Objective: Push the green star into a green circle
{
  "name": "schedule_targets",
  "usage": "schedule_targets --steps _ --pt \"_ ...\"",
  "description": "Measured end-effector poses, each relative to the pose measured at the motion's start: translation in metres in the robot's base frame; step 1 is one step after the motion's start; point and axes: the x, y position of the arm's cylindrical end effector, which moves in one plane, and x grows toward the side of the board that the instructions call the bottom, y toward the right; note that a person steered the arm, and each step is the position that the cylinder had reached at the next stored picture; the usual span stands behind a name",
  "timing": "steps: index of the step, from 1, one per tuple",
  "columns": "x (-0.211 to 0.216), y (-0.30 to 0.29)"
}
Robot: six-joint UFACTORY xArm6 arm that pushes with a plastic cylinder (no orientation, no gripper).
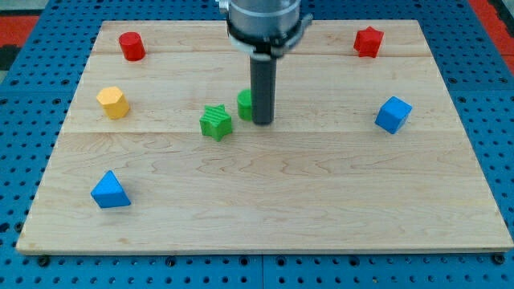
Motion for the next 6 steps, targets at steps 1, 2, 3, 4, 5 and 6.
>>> schedule_targets --steps 1,2,3,4,5,6 --pt "0.022 0.059" --pt "0.065 0.078" --pt "0.097 0.014" --pt "0.098 -0.071" --pt "0.05 -0.078" --pt "0.014 -0.06"
